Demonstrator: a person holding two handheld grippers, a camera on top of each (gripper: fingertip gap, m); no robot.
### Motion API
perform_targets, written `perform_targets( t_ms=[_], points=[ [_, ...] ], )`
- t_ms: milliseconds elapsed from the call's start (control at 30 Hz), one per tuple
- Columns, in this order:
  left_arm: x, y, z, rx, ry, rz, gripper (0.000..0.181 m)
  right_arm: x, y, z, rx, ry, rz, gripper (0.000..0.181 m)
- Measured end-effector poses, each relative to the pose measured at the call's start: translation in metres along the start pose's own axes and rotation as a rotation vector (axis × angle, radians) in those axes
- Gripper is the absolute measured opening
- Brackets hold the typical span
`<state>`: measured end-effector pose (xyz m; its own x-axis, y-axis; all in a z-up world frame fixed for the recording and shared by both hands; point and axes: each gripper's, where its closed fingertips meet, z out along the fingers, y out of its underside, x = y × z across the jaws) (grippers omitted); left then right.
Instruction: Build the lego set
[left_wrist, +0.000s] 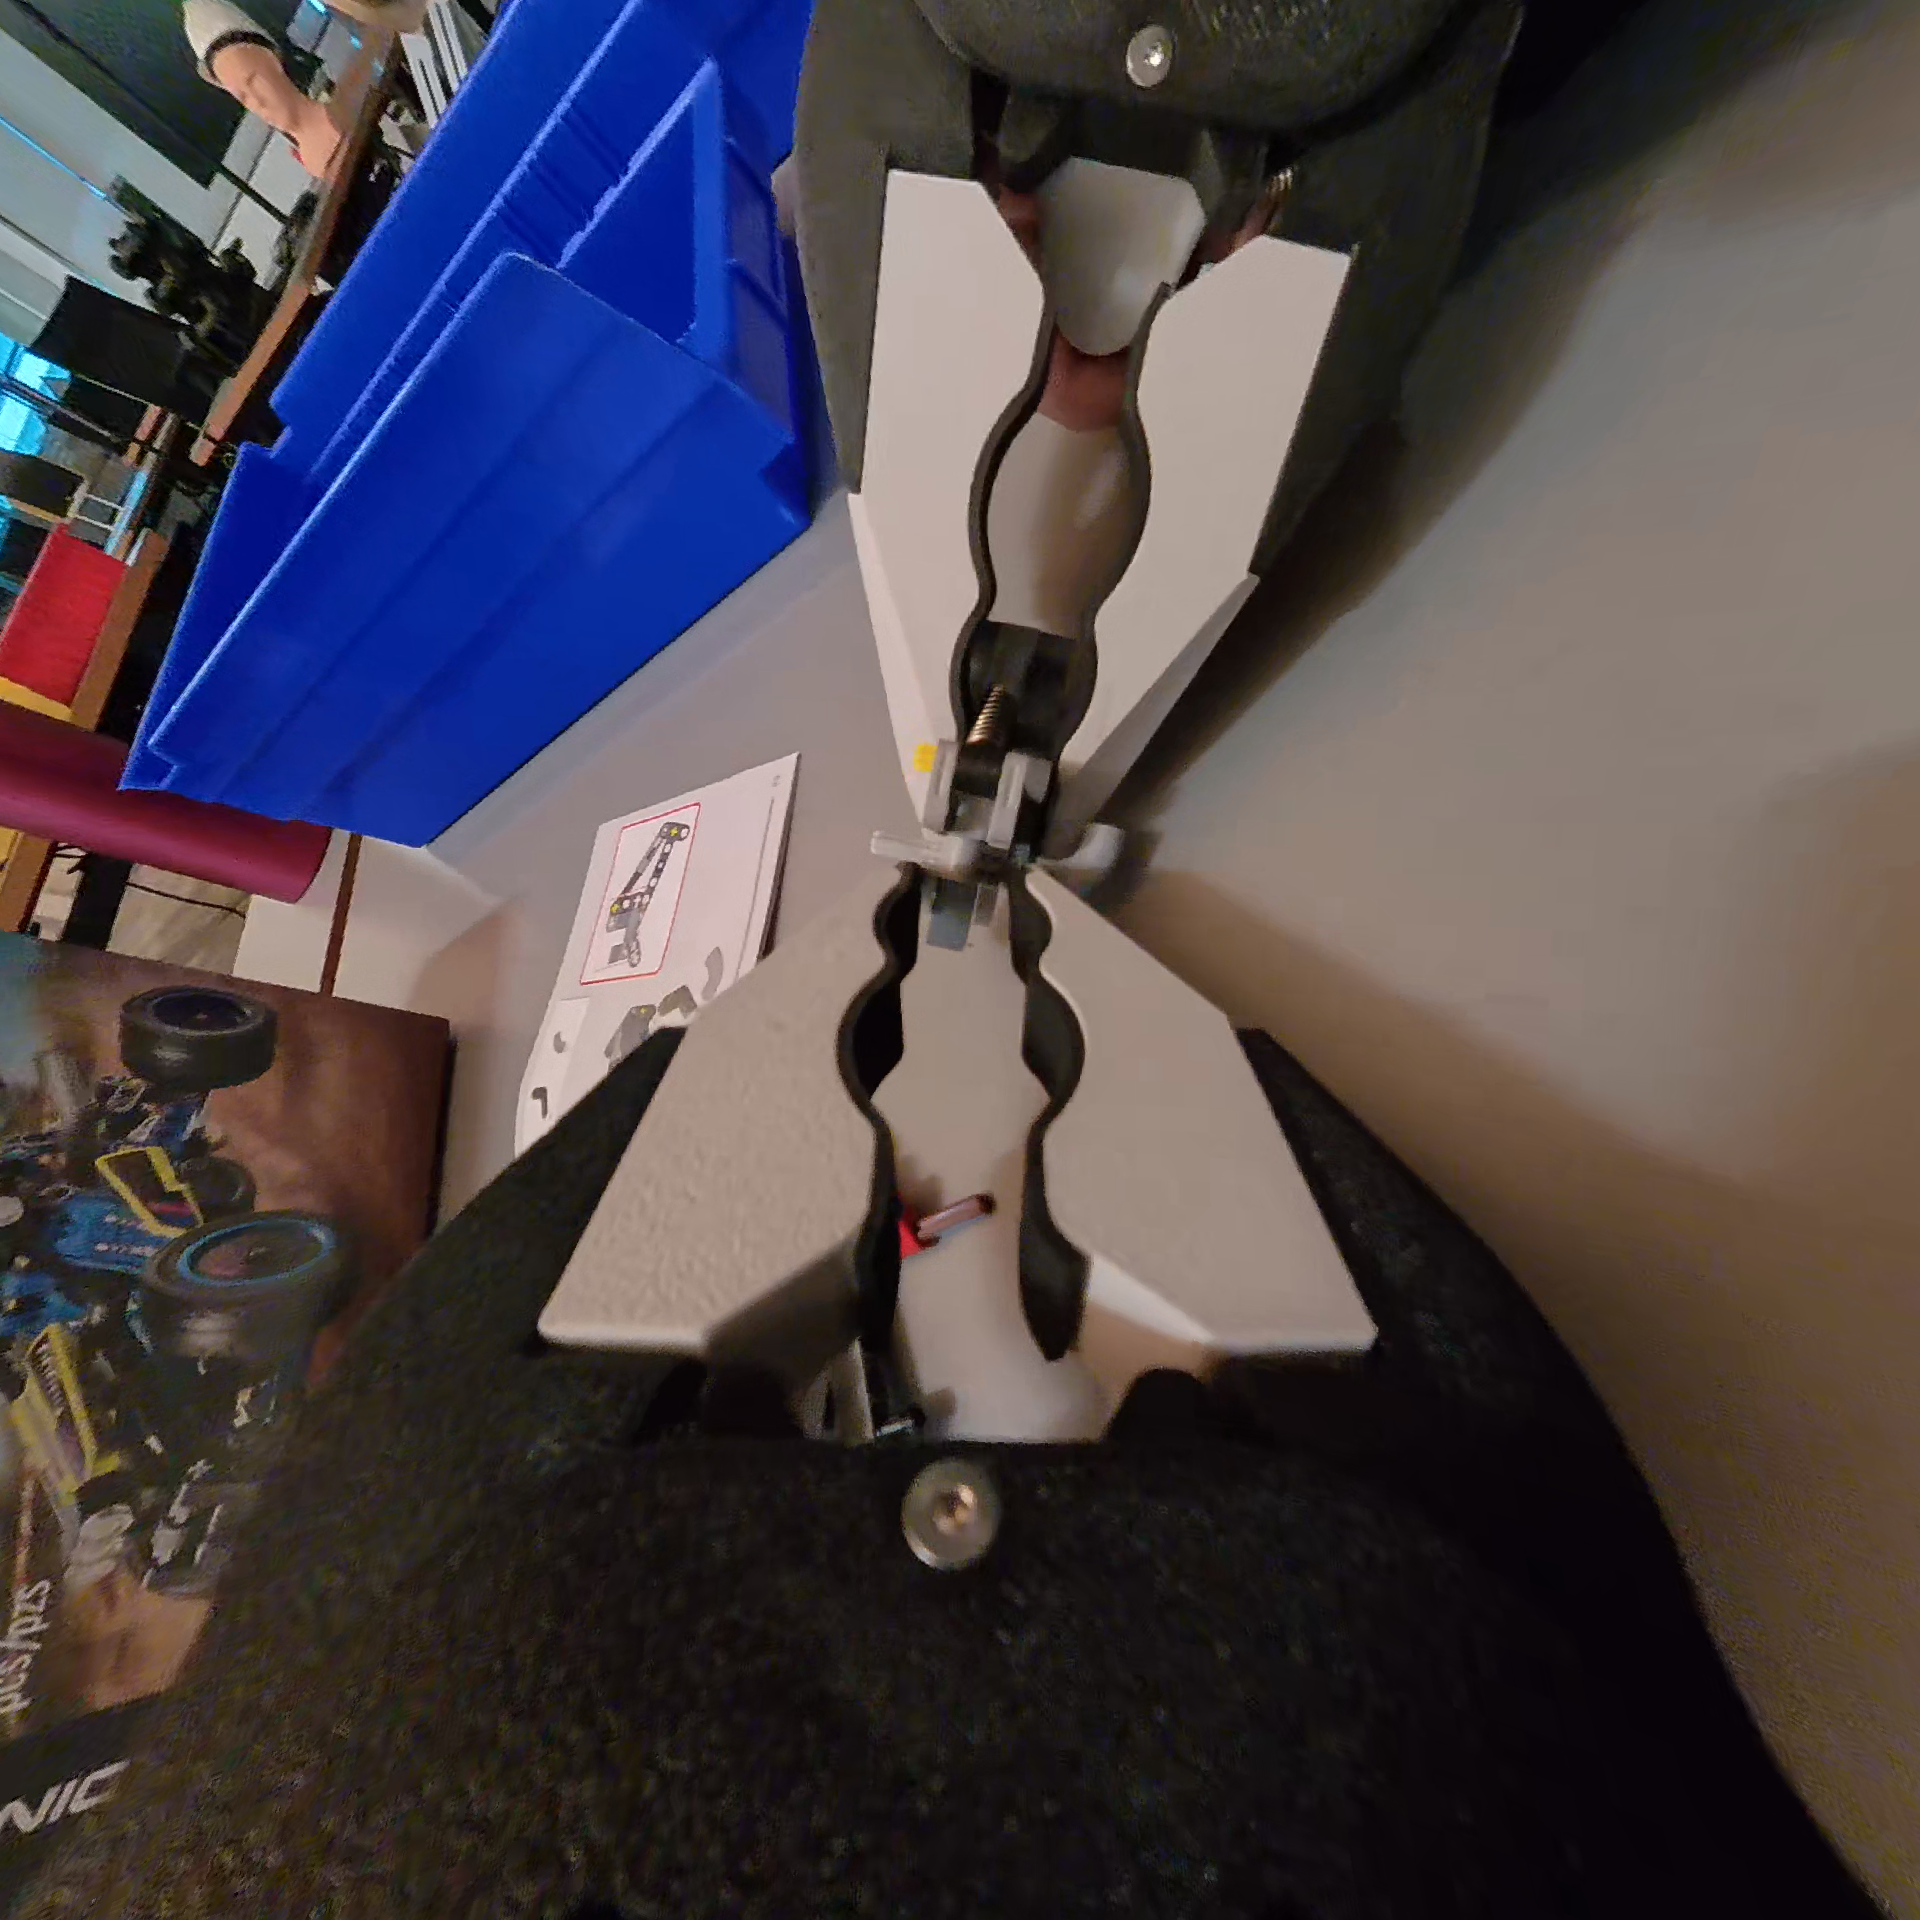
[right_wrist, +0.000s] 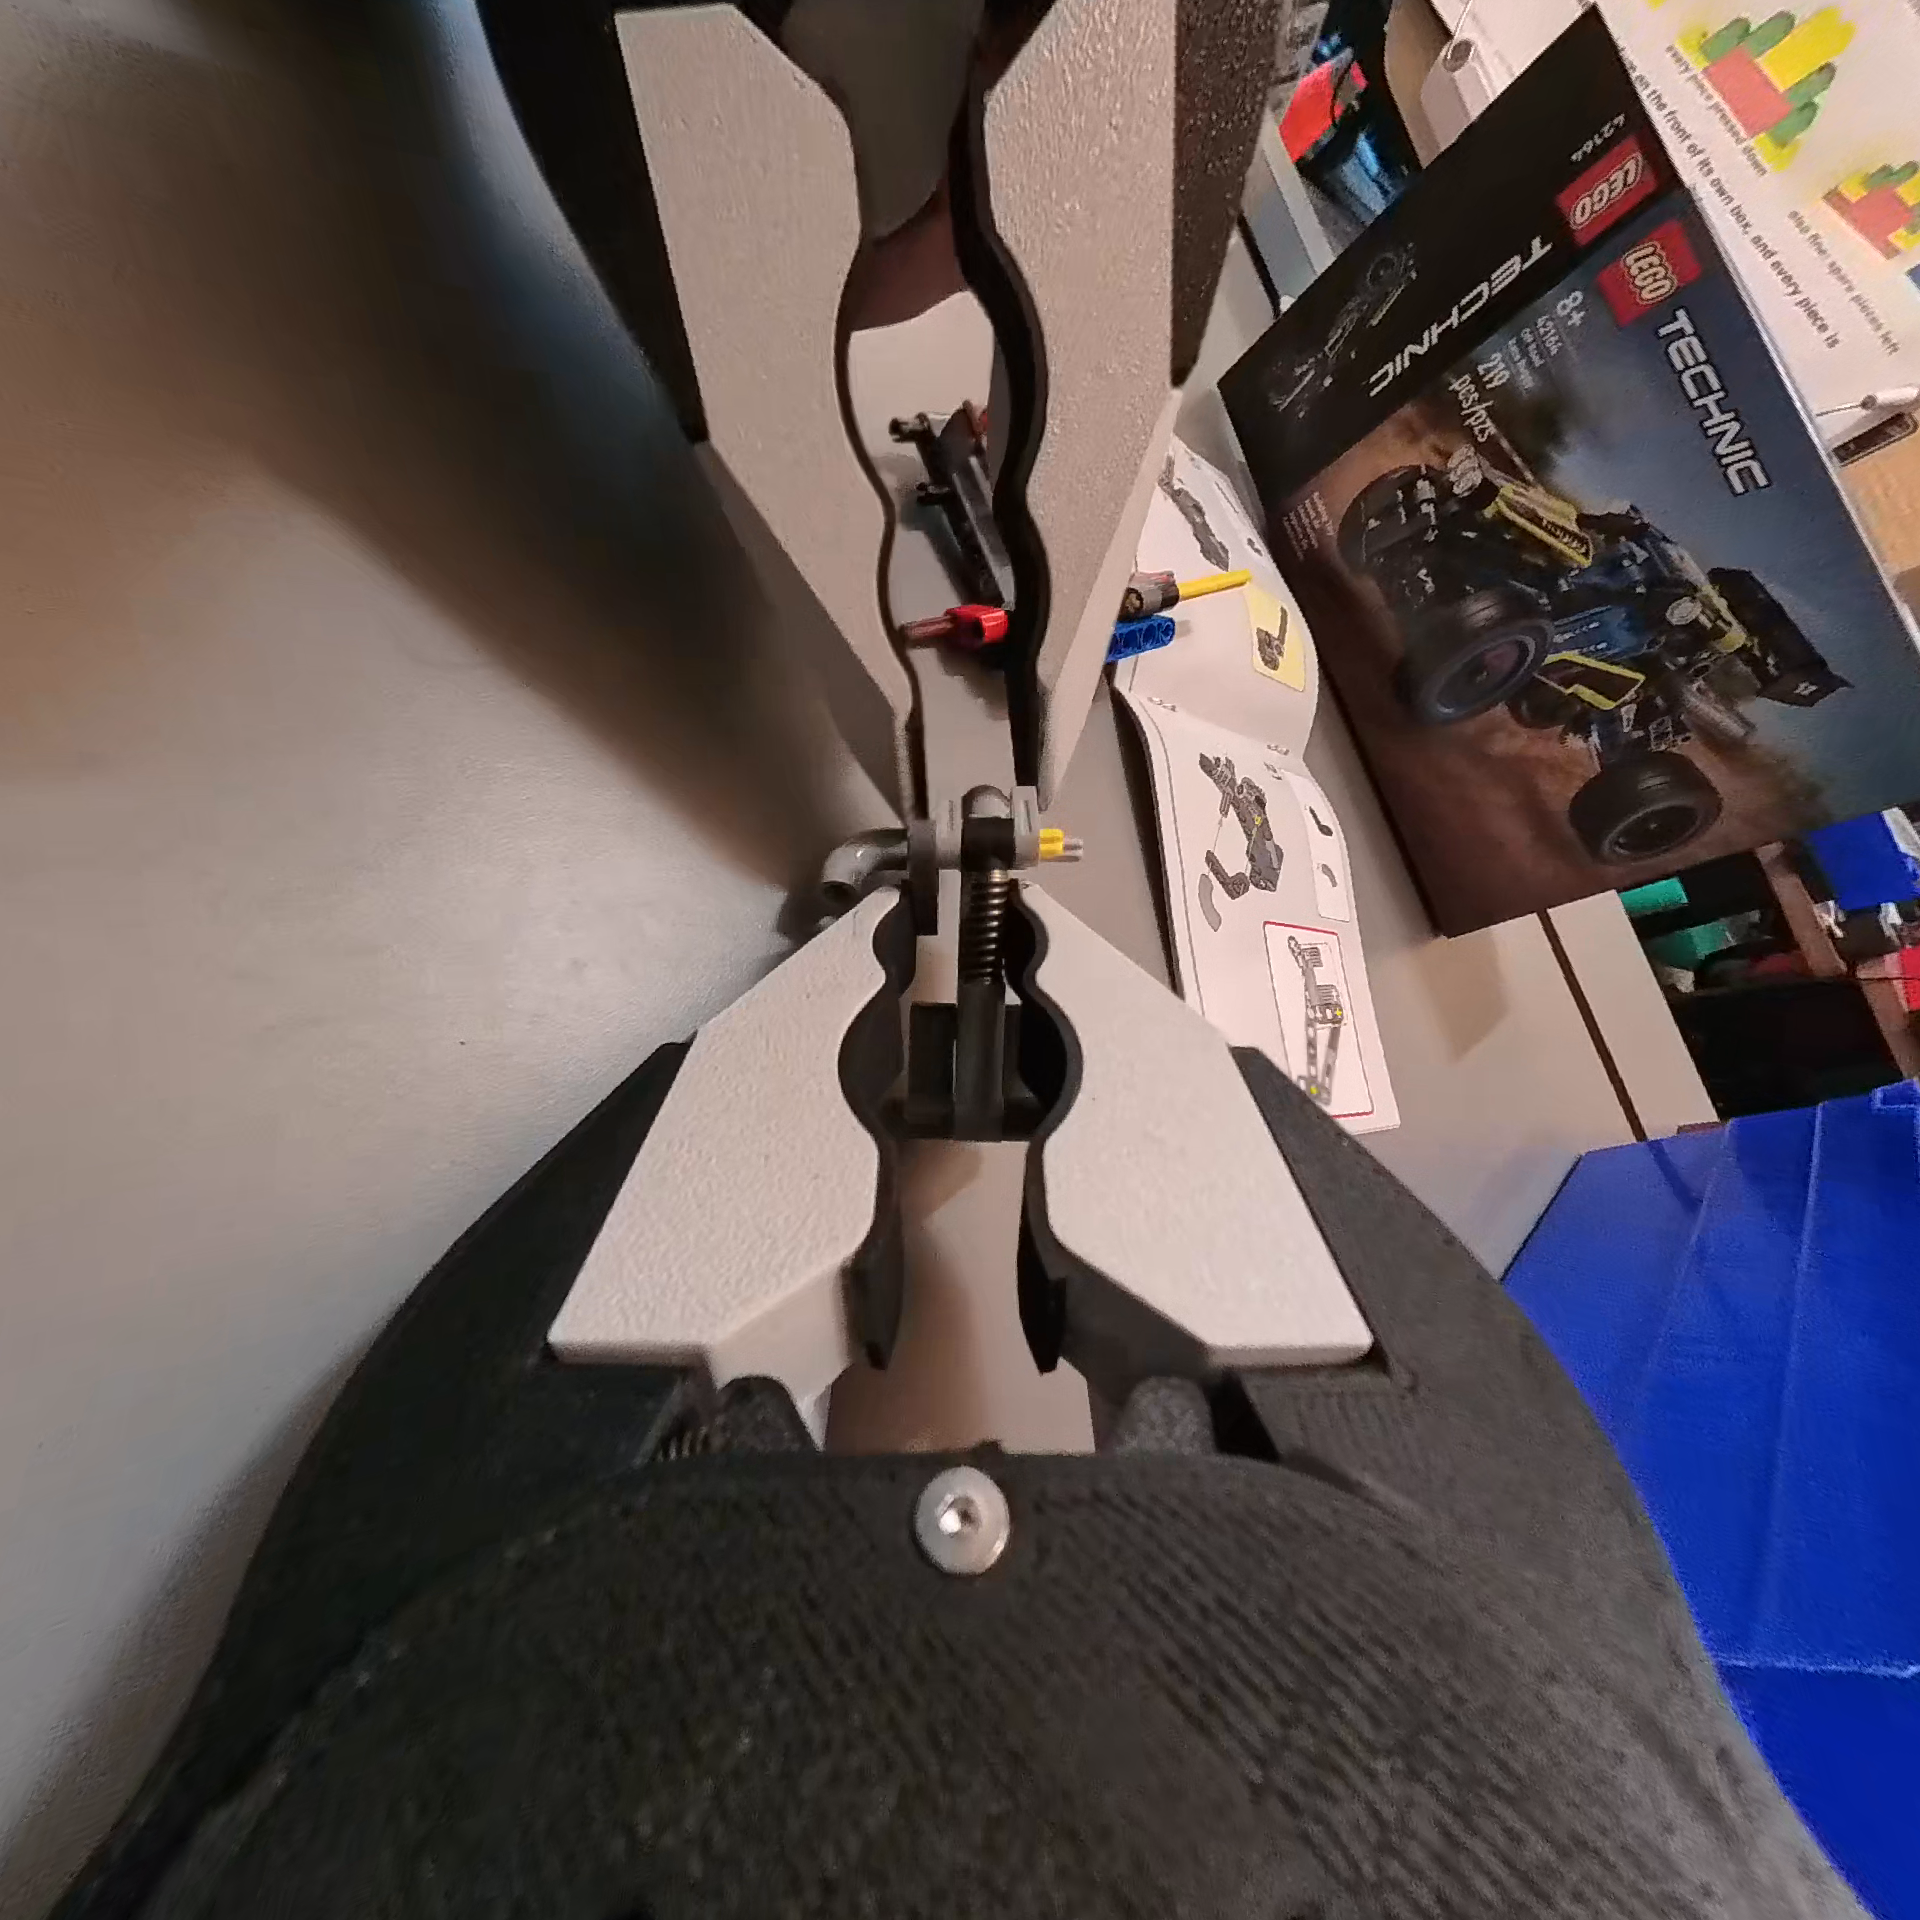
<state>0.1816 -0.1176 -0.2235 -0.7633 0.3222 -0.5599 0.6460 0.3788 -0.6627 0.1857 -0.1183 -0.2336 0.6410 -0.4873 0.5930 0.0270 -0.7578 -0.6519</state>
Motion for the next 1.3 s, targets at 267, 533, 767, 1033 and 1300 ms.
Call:
perform_targets(
  t_ms=[267, 533, 767, 1033, 1300],
  points=[
    [0.006, 0.001, -0.001, 0.018, 0.063, -0.021, 0.022, 0.004, 0.004, 0.003, -0.029, -0.012, 0.052, 0.014],
    [0.003, 0.009, 0.006, -0.027, 0.041, -0.100, 0.031, 0.002, 0.008, 0.008, -0.041, -0.210, 0.240, 0.014],
    [0.014, 0.005, 0.002, 0.024, 0.013, 0.153, 0.014, 0.001, 0.010, 0.006, -0.052, -0.314, 0.393, 0.014],
    [0.005, 0.007, 0.010, -0.096, -0.175, 0.267, 0.009, 0.001, 0.011, 0.006, -0.071, -0.321, 0.477, 0.014],
    [0.015, 0.008, 0.006, -0.175, -0.108, 0.040, 0.018, 0.002, 0.012, 0.006, -0.074, -0.312, 0.471, 0.014]
  ],
)
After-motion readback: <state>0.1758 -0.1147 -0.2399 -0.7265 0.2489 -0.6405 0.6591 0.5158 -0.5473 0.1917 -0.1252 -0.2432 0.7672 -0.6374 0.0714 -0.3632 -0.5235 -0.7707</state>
